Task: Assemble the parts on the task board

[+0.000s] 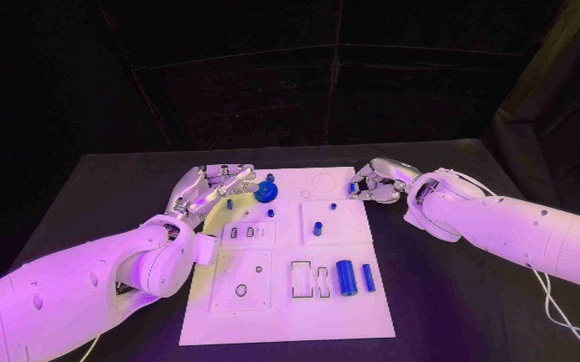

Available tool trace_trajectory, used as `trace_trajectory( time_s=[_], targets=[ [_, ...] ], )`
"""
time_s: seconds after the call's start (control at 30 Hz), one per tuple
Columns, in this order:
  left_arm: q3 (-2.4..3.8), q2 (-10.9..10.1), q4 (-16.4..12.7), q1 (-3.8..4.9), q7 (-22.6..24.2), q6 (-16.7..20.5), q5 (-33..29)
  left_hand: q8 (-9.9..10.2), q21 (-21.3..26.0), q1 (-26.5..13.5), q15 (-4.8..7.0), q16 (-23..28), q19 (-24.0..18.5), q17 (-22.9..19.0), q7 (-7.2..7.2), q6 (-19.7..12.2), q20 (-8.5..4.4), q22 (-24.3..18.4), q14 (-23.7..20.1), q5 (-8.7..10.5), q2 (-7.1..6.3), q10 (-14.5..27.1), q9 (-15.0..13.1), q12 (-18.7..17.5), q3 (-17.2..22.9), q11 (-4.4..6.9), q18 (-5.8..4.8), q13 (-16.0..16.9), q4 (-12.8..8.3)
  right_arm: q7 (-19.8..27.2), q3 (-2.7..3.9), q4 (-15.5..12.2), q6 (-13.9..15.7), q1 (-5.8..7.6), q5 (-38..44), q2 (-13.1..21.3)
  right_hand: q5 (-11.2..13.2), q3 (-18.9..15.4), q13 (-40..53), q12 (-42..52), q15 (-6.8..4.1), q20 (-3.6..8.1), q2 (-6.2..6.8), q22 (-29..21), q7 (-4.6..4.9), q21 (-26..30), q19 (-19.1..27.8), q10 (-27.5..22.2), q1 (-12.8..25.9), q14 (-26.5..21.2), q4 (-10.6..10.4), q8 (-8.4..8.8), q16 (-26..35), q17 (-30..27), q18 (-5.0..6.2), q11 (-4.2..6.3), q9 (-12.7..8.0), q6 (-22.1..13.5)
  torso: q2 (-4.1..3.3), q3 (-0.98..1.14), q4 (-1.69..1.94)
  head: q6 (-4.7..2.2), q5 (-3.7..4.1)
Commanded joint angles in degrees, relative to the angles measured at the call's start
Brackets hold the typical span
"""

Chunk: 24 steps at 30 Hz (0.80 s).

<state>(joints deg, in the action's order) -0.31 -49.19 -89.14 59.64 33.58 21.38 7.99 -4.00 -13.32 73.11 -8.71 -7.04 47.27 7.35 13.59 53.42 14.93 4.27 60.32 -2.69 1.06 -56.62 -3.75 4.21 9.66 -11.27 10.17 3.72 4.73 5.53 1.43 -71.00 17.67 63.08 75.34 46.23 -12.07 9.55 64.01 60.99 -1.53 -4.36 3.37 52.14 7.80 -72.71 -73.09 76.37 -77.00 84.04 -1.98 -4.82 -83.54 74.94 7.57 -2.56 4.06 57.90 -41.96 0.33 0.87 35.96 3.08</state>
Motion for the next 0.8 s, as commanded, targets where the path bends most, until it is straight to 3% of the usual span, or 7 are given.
trace_trajectory(
  time_s=[0.03,0.27,0.53,0.7,0.8],
  targets=[
    [0.03,0.0,0.0,0.05,0.1,-0.8,0.0,0.3,0.4,0.0,-0.13,0.3,0.0,-0.1,0.59,-0.5,0.37,-0.1,-0.4,-0.17,0.42,0.4,0.1,-0.4,0.0,-0.02,0.32,-0.1,-0.2,-0.4,-0.04,0.0,1.2,-0.01,0.2,-0.1,0.3,0.6,0.2,0.5,-0.23,-0.03,-0.61,0.2,-0.07,-0.3,-0.6,0.5,0.0,3.7,-0.1,-0.38,-0.4,3.4,-0.62,0.08,0.1,0.6,-0.04,0.00,0.04,0.11,0.04],
    [0.03,0.0,0.0,0.05,0.0,-0.9,0.0,0.3,0.4,0.0,-0.13,0.3,0.0,-0.1,0.59,-0.5,0.37,-0.1,-0.4,-0.17,0.42,0.4,0.1,-0.4,0.0,-0.02,0.32,-0.1,-0.2,-0.7,-0.04,0.0,4.0,-0.02,-1.4,-0.4,0.3,1.6,1.6,2.1,-0.48,0.16,-1.42,0.8,-0.46,-0.7,-0.9,1.3,0.1,3.8,0.1,-0.77,-0.8,4.1,-0.71,0.40,0.1,1.9,-0.04,0.02,0.05,0.24,0.05],
    [0.03,-0.1,0.1,0.06,0.0,-0.9,0.0,0.3,0.4,0.0,-0.13,0.3,0.0,-0.1,0.59,-0.5,0.37,-0.1,-0.4,-0.17,0.42,0.4,0.1,-0.4,0.0,-0.02,0.32,-0.1,-0.2,-0.7,-0.02,-0.8,6.2,0.00,-5.5,-0.3,1.5,5.6,2.8,3.1,-0.94,0.62,-3.53,1.2,-1.02,-1.0,-1.2,1.7,-1.0,4.0,1.3,-1.16,-1.2,4.8,-0.78,0.90,0.1,3.6,0.14,0.06,0.01,0.29,-0.04],
    [0.03,-0.4,0.1,0.07,0.0,-1.0,-2.2,0.3,0.5,-0.1,-0.15,0.4,0.0,-0.1,0.60,-0.6,0.39,-0.1,-0.4,-0.17,0.43,0.4,0.1,-0.4,0.0,-0.03,0.32,-0.1,-0.2,-1.8,0.00,-3.4,7.4,0.05,-7.0,0.5,1.6,7.8,3.0,3.2,-1.04,0.76,-3.87,1.4,-1.09,-1.2,-1.4,1.8,-1.1,4.0,2.2,-1.13,-1.3,5.0,-0.82,0.98,0.0,4.0,0.35,-0.12,-0.13,0.21,-0.35],
    [0.03,-0.7,0.3,0.09,-0.1,-0.9,-4.5,0.3,0.5,-0.1,-0.15,0.4,0.0,-0.1,0.60,-0.6,0.39,-0.1,-0.4,-0.17,0.44,0.4,0.1,-0.4,0.1,-0.03,0.32,-0.1,-0.2,-3.6,0.02,-6.4,7.9,0.18,-7.5,1.2,1.9,9.4,3.1,3.3,-1.03,0.78,-3.50,1.5,-1.09,-1.2,-1.4,1.8,-0.4,4.0,2.8,-1.04,-1.3,5.1,-0.85,0.96,0.0,4.2,0.54,-0.30,-0.21,0.15,-0.47]
  ],
)
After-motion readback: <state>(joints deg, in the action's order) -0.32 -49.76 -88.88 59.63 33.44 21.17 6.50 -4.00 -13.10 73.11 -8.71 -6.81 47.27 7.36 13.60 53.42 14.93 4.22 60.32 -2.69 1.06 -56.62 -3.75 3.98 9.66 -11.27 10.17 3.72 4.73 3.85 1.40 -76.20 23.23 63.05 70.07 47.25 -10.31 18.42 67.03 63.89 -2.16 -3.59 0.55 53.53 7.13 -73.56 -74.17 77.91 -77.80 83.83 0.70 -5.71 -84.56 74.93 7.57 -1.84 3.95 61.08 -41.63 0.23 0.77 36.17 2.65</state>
